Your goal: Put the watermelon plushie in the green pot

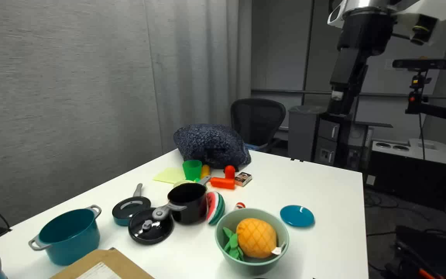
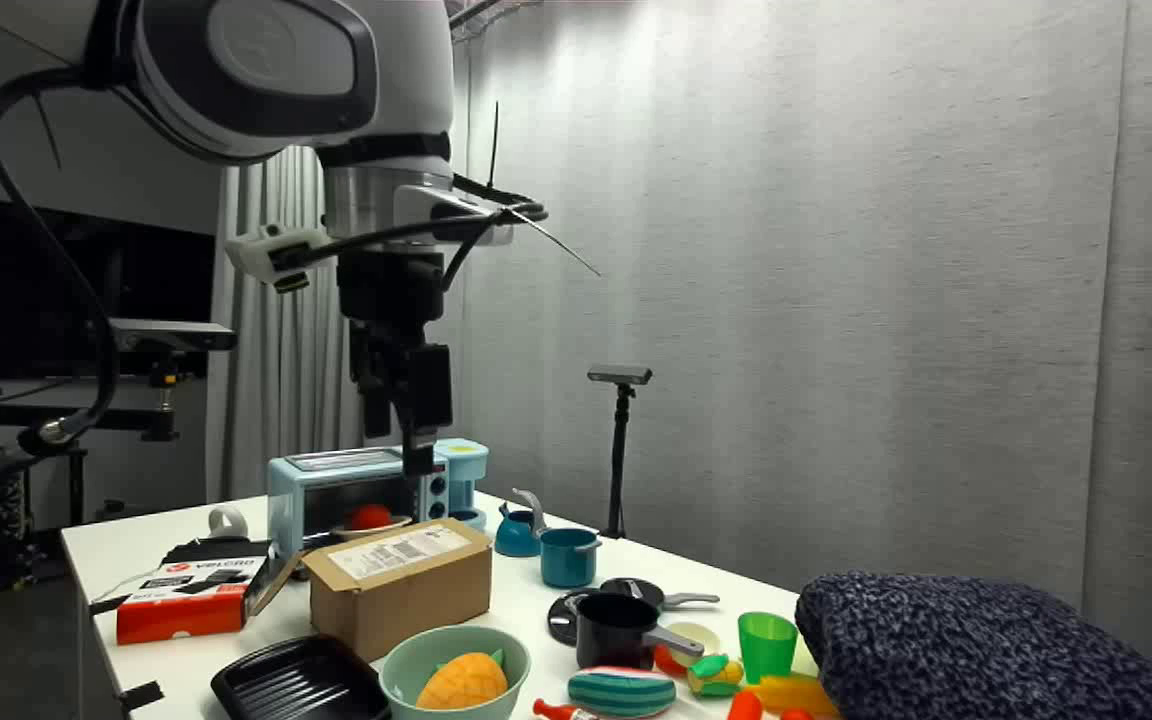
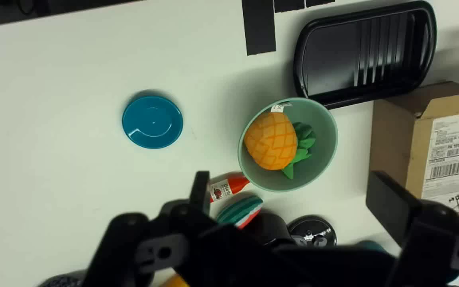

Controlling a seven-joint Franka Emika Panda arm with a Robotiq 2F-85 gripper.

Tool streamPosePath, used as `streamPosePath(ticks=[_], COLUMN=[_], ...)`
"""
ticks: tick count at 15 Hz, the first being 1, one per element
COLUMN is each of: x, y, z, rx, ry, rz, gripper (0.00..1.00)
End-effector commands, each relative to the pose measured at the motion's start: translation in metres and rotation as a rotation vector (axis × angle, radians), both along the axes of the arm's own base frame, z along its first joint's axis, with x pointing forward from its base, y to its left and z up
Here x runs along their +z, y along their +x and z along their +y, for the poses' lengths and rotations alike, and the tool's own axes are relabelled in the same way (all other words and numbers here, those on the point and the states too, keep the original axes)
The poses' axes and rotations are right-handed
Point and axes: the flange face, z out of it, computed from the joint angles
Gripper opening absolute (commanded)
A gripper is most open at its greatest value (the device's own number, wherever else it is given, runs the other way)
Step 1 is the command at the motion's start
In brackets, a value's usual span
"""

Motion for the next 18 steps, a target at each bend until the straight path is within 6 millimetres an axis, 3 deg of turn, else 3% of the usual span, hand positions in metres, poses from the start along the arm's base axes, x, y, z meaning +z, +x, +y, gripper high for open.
streamPosePath(ticks=[1, 13, 18], x=[-0.0002, 0.0001, 0.0004], y=[0.0004, 0.0004, 0.0090], z=[-0.0001, -0.0001, -0.0020], rx=[0.000, 0.000, -0.111], ry=[0.000, 0.000, -0.069], rz=[0.002, 0.001, -0.110], gripper=[1.00, 1.00, 1.00])
